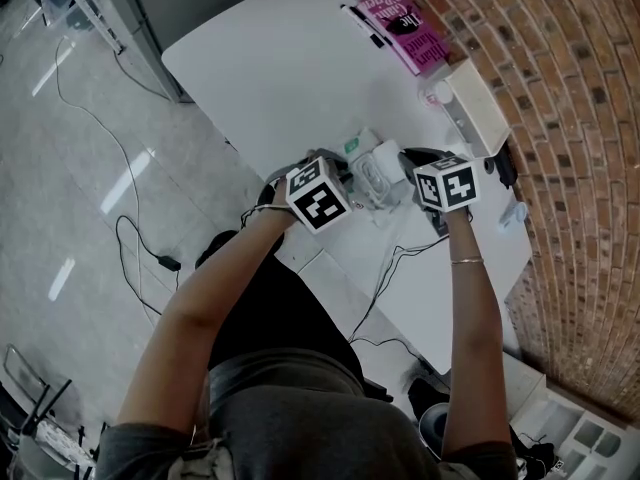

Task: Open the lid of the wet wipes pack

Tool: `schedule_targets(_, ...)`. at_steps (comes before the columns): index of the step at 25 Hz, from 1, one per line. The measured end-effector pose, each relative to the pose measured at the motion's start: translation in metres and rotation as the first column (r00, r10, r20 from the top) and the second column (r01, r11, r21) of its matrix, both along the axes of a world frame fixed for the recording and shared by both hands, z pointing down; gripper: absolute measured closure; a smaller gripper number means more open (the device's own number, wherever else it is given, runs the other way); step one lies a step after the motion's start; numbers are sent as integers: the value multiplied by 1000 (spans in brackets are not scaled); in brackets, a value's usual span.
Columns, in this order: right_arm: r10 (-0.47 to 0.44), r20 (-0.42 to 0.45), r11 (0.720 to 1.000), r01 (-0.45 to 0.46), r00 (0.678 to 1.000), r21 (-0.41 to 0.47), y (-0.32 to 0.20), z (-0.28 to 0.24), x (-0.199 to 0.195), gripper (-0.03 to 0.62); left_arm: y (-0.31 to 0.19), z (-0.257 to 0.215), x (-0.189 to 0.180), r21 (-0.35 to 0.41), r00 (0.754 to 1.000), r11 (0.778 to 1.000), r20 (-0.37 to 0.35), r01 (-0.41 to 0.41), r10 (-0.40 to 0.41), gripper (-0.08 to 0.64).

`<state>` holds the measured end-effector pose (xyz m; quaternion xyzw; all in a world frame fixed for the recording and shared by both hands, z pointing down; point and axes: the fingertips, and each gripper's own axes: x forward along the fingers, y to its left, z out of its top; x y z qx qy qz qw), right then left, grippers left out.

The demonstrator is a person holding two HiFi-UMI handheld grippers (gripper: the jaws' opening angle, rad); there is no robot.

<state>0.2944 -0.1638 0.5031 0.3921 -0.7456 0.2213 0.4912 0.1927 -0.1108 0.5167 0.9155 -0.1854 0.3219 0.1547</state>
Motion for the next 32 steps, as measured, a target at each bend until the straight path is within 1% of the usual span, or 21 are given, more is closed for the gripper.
schedule_targets(10, 35, 35, 999, -34, 999, -20, -7, 10, 5, 548, 0, 0, 1, -4, 1000, 1000, -5, -1, 1, 468)
schedule_targets(21, 61, 53, 998, -59, 997, -37, -9, 18, 5, 548, 0, 0, 0, -4, 1000, 1000, -8, -6, 6, 468)
schedule_targets(25, 71, 40, 997, -71, 997, -13, -8, 17, 6, 543, 1, 0, 0, 4, 1000, 1000, -7, -10, 10, 466)
schedule_targets(27, 73, 16, 997, -73, 997, 13, -8, 16, 8, 526, 1, 1, -1, 1, 1000, 1000, -10, -8, 8, 466)
schedule_targets(32, 74, -30, 995, -72, 997, 62, -7, 7, 7, 526, 1, 0, -1, -8, 1000, 1000, -17, -4, 4, 466)
